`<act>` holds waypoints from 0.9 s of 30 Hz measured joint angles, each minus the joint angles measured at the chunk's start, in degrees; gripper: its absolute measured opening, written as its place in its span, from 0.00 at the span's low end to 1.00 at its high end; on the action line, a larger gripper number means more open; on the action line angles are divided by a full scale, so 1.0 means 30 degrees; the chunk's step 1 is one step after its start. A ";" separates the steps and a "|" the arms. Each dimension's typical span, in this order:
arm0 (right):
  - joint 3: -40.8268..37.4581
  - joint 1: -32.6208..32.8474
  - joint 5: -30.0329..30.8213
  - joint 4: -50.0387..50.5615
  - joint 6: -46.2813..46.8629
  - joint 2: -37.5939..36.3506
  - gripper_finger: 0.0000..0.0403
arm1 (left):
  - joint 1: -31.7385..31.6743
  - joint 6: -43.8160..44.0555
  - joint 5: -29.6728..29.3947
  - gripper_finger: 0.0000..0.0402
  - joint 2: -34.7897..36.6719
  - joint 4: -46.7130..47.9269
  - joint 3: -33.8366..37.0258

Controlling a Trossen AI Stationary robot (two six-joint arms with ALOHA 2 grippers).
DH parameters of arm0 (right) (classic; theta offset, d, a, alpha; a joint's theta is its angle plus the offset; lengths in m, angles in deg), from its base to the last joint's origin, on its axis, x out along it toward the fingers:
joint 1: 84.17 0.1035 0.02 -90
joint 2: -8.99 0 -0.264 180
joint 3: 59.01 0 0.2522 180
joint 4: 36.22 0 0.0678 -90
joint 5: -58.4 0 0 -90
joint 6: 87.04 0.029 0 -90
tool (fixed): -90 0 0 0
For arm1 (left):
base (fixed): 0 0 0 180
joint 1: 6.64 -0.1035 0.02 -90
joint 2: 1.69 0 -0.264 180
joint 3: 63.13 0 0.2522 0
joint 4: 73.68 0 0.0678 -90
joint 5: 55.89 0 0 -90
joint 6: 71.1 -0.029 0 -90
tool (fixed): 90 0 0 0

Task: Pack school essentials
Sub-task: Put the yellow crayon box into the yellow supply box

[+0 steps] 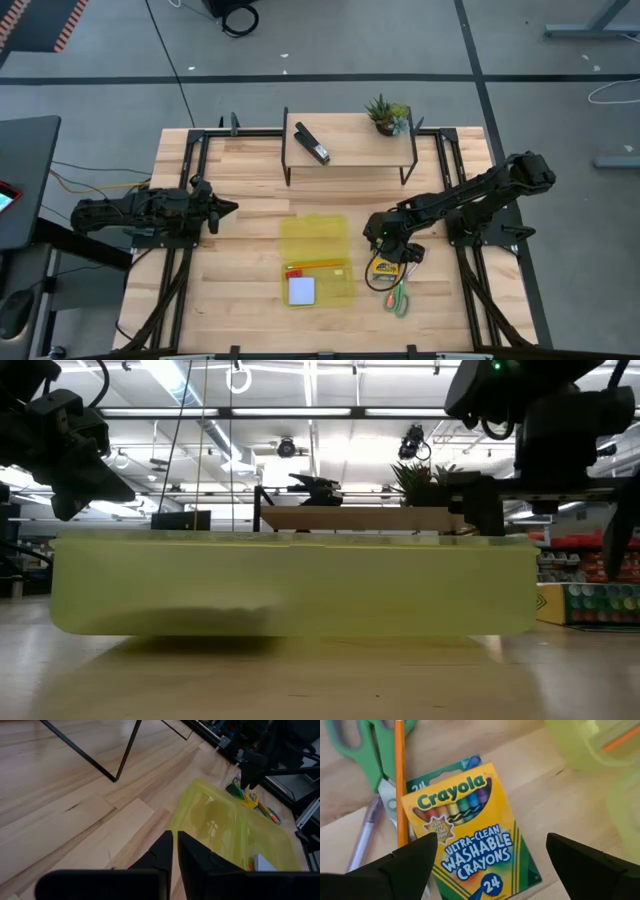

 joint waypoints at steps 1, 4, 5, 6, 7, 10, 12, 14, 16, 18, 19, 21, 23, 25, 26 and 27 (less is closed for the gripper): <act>0.0000 0.0040 0.0009 0.0091 0.0017 -0.0005 0.95 | -0.0003 0.0004 0.0000 0.08 0.0000 0.0006 0.0000; 0.0164 0.0078 -0.0027 0.0045 0.0121 -0.0010 0.95 | 0.0000 0.0000 0.0000 0.07 0.0000 -0.0005 0.0000; 0.0257 0.0156 -0.0086 0.0032 0.0259 -0.0012 0.95 | 0.0005 0.0007 -0.0002 0.07 0.0000 -0.0014 0.0000; 0.0311 0.0246 -0.0189 0.0025 0.0321 -0.0015 0.94 | 0.0002 -0.0001 0.0000 0.07 0.0000 -0.0011 0.0000; 0.0328 0.0369 -0.0455 0.0057 0.0291 -0.0017 0.95 | -0.0003 0.0000 0.0000 0.07 0.0000 -0.0005 0.0000; 0.0317 0.0815 -0.1132 0.0612 -0.0408 -0.0017 0.95 | 0.0002 -0.0003 0.0000 0.08 0.0000 -0.0017 0.0000; 0.0158 0.1037 -0.1171 0.0505 -0.0734 -0.0017 0.95 | 0.0000 0.0004 0.0000 0.09 0.0000 -0.0019 0.0000; -0.0060 0.1106 -0.1155 0.0511 -0.0705 -0.0017 0.95 | 0.0005 0.0001 0.0000 0.09 0.0000 -0.0013 0.0000; -0.0320 0.1105 -0.0793 0.0333 -0.0890 -0.0017 0.95 | 0.0000 -0.0003 0.0000 0.10 0.0000 -0.0019 0.0000; -0.0569 0.1085 -0.0219 -0.0246 -0.1073 -0.0017 0.95 | 0.0005 0.0000 0.0000 0.10 0.0000 -0.0019 0.0000; -0.0668 0.1025 -0.0008 -0.0682 -0.1065 -0.0017 0.95 | 0.0001 0.0004 0.0000 0.10 0.0000 -0.0019 0.0000; -0.0905 0.0921 0.0089 -0.1591 -0.0925 -0.0017 0.95 | 0.0005 0.0000 0.0000 0.10 0.0000 -0.0019 0.0000; -0.1251 0.0888 0.0162 -0.2375 -0.0855 -0.0025 0.94 | -0.0002 0.0000 0.0000 0.09 0.0000 -0.0012 0.0000; -0.1580 0.0837 0.0298 -0.3027 -0.0195 -0.0025 0.94 | -0.0001 0.0003 0.0000 0.08 0.0000 -0.0018 0.0000; -0.1711 0.0774 0.0394 -0.3384 0.0367 -0.0025 0.94 | -0.0003 0.0000 0.0000 0.08 0.0000 -0.0019 0.0000; -0.1815 0.0682 0.0501 -0.3719 0.0976 -0.0025 0.94 | 0.0005 -0.0004 0.0000 0.08 0.0000 -0.0012 0.0000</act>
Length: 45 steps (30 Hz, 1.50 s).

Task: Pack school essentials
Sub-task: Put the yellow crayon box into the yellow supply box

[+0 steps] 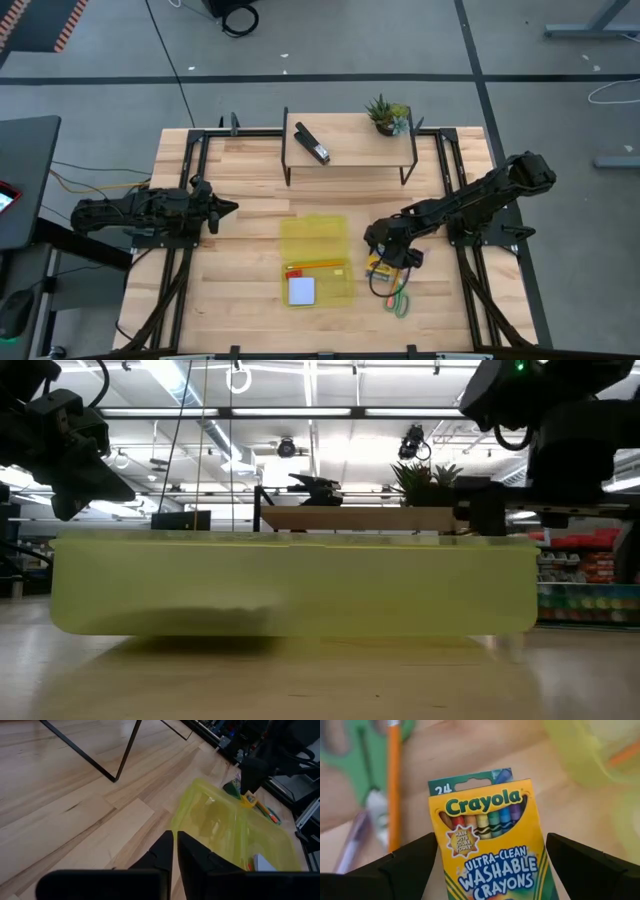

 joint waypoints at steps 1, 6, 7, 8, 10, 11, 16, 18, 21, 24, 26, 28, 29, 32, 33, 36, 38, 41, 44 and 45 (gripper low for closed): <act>-0.0090 -0.0135 0.0155 -0.0296 0.0571 0.0000 0.94 | -0.0003 0.0004 0.0000 0.07 0.0000 -0.0007 0.0000; -0.0334 -0.0806 0.1081 -0.1721 0.3538 0.0000 0.94 | -0.0007 0.0004 0.0000 0.09 0.0000 0.0000 0.0000; -0.0334 -0.1035 0.1081 -0.1939 0.4422 0.0000 0.94 | 0.0000 0.0002 0.0000 0.09 0.0000 -0.0006 0.0000; -0.0334 -0.1251 0.1074 -0.2082 0.5225 0.0000 0.94 | -0.0007 0.0004 0.0000 0.09 0.0000 -0.0004 0.0000; -0.0334 -0.1712 0.1065 -0.2481 0.6670 0.0000 0.94 | -0.0005 0.0001 0.0000 0.10 0.0000 -0.0007 0.0000; -0.0334 -0.1936 0.0959 -0.2750 0.7382 0.0000 0.94 | -0.0005 0.0004 0.0000 0.10 0.0000 0.0000 0.0000; -0.0334 -0.2701 0.0550 -0.3718 0.9821 0.0000 0.95 | -0.0007 0.0005 0.0000 0.09 0.0000 -0.0007 0.0000; -0.0334 -0.2914 0.0542 -0.3652 1.0645 0.0000 0.95 | -0.0004 0.0004 0.0000 0.08 0.0000 -0.0004 0.0000; -0.0334 -0.3014 0.0480 -0.3571 1.1651 0.0000 0.95 | -0.0007 -0.0001 0.0000 0.07 0.0000 0.0000 0.0000; -0.0334 -0.3007 0.0044 -0.3609 1.2061 0.0000 0.98 | 0.0000 -0.0004 0.0000 0.07 0.0000 0.0000 0.0000; -0.0334 -0.3007 0.0009 -0.3609 1.2065 0.0000 0.99 | -0.0004 0.0004 0.0000 0.07 0.0000 0.0000 0.0000; -0.0334 -0.3017 0.0149 -0.3602 1.1848 0.0000 0.99 | -0.0007 0.0004 0.0000 0.08 0.0000 -0.0007 0.0000; -0.0334 -0.3051 0.0149 -0.3595 1.1747 0.0000 0.99 | -0.0007 0.0004 0.0000 0.08 0.0000 0.0000 0.0000; -0.0456 -0.3058 0.0111 -0.3775 1.1436 0.0079 0.99 | 0.0000 0.0004 0.0000 0.09 0.0000 0.0000 0.0000; -0.0579 -0.3058 0.0098 -0.3856 1.1390 0.0188 0.99 | -0.0007 0.0004 0.0000 0.09 0.0000 -0.0007 0.0000; -0.1130 -0.2987 -0.0098 -0.4129 1.1510 0.0297 0.99 | -0.0002 0.0004 -0.0005 0.10 0.0000 -0.0005 0.0000; -0.1382 -0.2883 -0.0099 -0.4446 1.1526 0.0299 0.99 | -0.0007 0.0004 -0.0007 0.09 0.0000 -0.0029 0.0000; -0.1521 -0.2883 -0.0163 -0.4481 1.1347 0.0299 0.99 | -0.0001 0.0003 0.0000 0.08 0.0000 -0.0077 0.0000; -0.1330 -0.2883 -0.0050 -0.4461 1.0852 0.0302 0.99 | -0.0007 -0.0002 0.0000 0.07 0.0000 -0.0096 0.0000; -0.1208 -0.2883 0.0128 -0.4535 1.0866 0.0310 0.99 | -0.0002 0.0004 -0.0004 0.07 0.0000 -0.0109 0.0000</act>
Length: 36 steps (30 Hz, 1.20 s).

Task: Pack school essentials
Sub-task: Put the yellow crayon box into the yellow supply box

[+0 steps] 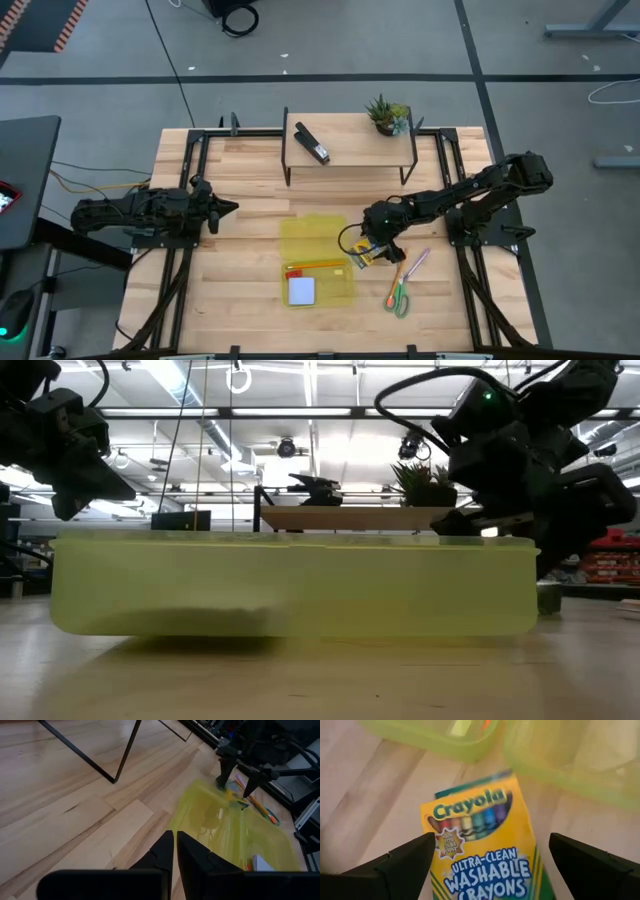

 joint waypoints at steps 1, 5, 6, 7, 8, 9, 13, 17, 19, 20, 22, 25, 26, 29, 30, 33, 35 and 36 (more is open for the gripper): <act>0.0134 0.0000 0.0122 -0.0125 0.0000 0.0020 0.99 | -0.0002 0.0004 0.0004 0.07 0.0000 -0.0007 0.0000; 0.0327 0.0000 0.0144 -0.0476 -0.0155 0.0032 0.99 | -0.0005 0.0000 0.0004 0.09 0.0000 -0.0015 0.0000; 0.0317 0.0000 0.0137 -0.0325 -0.0098 0.0032 0.99 | -0.0005 0.0000 0.0004 0.09 0.0000 -0.0021 0.0000; 0.0313 0.0000 0.0137 -0.0298 -0.0083 0.0032 0.99 | 0.0000 0.0000 -0.0002 0.10 0.0000 -0.0027 0.0000; 0.0313 0.0000 0.0117 -0.0372 -0.0077 0.0032 0.99 | -0.0005 0.0003 0.0004 0.10 0.0000 -0.0025 0.0000; 0.0313 0.0013 0.0027 -0.0432 -0.0052 0.0032 0.99 | -0.0002 -0.0007 0.0004 0.10 0.0000 -0.0025 0.0000; 0.0313 0.0264 -0.0079 -0.0393 0.0139 0.0032 0.99 | 0.0002 -0.0007 0.0004 0.09 0.0000 -0.0029 0.0000; 0.0269 0.0437 0.0889 0.0015 -0.0725 0.0032 0.99 | -0.0001 0.0003 0.0004 0.08 0.0000 -0.0033 0.0000; 0.0009 0.0394 0.1140 -0.0091 -0.0866 -0.0016 0.99 | -0.0005 0.0000 0.0004 0.07 0.0000 -0.0032 0.0000; -0.0110 0.0343 0.1123 -0.0149 -0.0818 -0.0023 0.99 | -0.0005 0.0000 0.0004 0.07 0.0000 -0.0036 0.0000; -0.0256 0.0260 0.1055 -0.0216 -0.0697 -0.0036 0.99 | -0.0004 0.0002 0.0004 0.08 0.0000 -0.0029 0.0000; -0.0292 0.0269 0.1010 -0.0181 -0.0797 -0.0041 0.99 | -0.0001 0.0002 0.0004 0.09 0.0000 -0.0033 0.0000; -0.0299 0.0262 0.0971 -0.0174 -0.0812 -0.0041 0.99 | -0.0005 -0.0002 0.0004 0.10 0.0000 -0.0033 0.0000; -0.0314 0.0261 0.0635 -0.0016 -0.0856 -0.0033 0.99 | 0.0000 0.0000 -0.0002 0.10 0.0000 -0.0036 0.0000; -0.0314 0.0281 0.0592 -0.0001 -0.0855 -0.0033 0.99 | -0.0005 -0.0006 0.0004 0.10 0.0000 -0.0032 0.0000; -0.0339 0.0484 0.0431 0.0163 -0.0793 -0.0015 0.99 | -0.0005 -0.0007 0.0004 0.09 0.0000 -0.0036 0.0000; -0.0396 0.0752 0.0676 0.0477 -0.0910 0.0025 0.99 | 0.0001 0.0000 0.0004 0.08 0.0000 -0.0030 0.0000; -0.0463 0.0880 0.0953 0.0677 -0.0954 0.0083 0.99 | -0.0004 -0.0005 0.0004 0.08 0.0000 -0.0034 0.0000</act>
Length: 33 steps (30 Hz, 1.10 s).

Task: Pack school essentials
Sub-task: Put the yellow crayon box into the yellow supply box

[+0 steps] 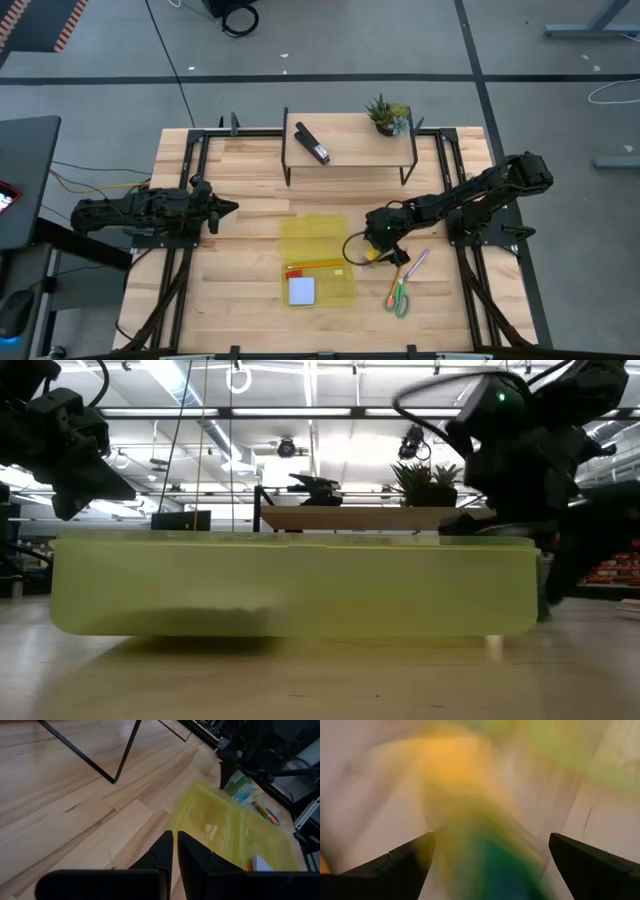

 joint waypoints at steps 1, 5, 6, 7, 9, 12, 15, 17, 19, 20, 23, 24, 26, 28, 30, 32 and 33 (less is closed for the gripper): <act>-0.0026 0.0156 0.0274 0.0154 -0.0010 0.0029 0.99 | 0.0003 0.0003 0.0000 0.08 0.0000 0.0005 0.0000; 0.0044 0.0739 0.1201 0.0813 -0.0080 -0.0015 0.99 | 0.0001 0.0005 0.0000 0.07 0.0000 0.0005 0.0000; 0.0035 0.0823 0.1424 0.0892 -0.0050 -0.0017 0.99 | 0.0001 0.0010 0.0000 0.07 0.0000 -0.0003 0.0000; 0.0040 0.0879 0.1621 0.0854 -0.0060 -0.0029 0.99 | 0.0000 -0.0002 0.0000 0.07 0.0000 -0.0001 0.0000; 0.0040 0.0890 0.1646 0.0832 -0.0054 -0.0029 0.99 | 0.0005 0.0013 0.0000 0.08 0.0000 0.0004 0.0000; 0.0040 0.0877 0.1646 0.0817 -0.0047 -0.0029 0.99 | -0.0001 0.0005 0.0000 0.09 0.0000 -0.0002 0.0000; 0.0040 0.0876 0.1646 0.0782 -0.0041 -0.0029 0.99 | 0.0001 0.0005 0.0000 0.10 0.0000 -0.0003 0.0000; 0.0041 0.0876 0.1646 0.0752 -0.0038 -0.0029 0.99 | 0.0000 0.0005 0.0000 0.10 0.0000 0.0003 0.0000; 0.0047 0.0876 0.1646 0.0744 0.0048 -0.0029 0.99 | 0.0005 0.0013 0.0000 0.09 0.0000 0.0004 0.0000; 0.0047 0.0876 0.1646 0.0737 0.0139 -0.0029 0.99 | -0.0001 -0.0001 0.0000 0.09 0.0000 0.0005 0.0000; 0.0054 0.0876 0.1639 0.0730 0.0464 -0.0036 0.99 | 0.0001 0.0005 0.0000 0.07 0.0000 0.0001 0.0000; 0.0054 0.0876 0.1639 0.0730 0.0478 -0.0037 0.99 | 0.0004 0.0005 0.0000 0.07 0.0000 -0.0003 0.0000; 0.0059 0.0876 0.1639 0.0722 0.0463 -0.0037 0.99 | 0.0004 0.0011 0.0000 0.07 0.0000 -0.0003 0.0000; 0.0062 0.0876 0.1629 0.0713 0.0463 -0.0039 0.99 | -0.0001 0.0005 0.0000 0.07 0.0000 0.0004 0.0000; 0.0062 0.0876 0.1617 0.0701 0.0463 -0.0051 0.99 | 0.0002 0.0001 0.0000 0.08 0.0000 -0.0003 0.0000; 0.0069 0.0876 0.1604 0.0701 0.0463 -0.0051 0.99 | -0.0002 0.0005 0.0000 0.09 0.0000 0.0003 0.0000; 0.0076 0.0876 0.1590 0.0701 0.0456 -0.0051 0.99 | 0.0005 0.0005 0.0000 0.10 0.0000 0.0005 0.0000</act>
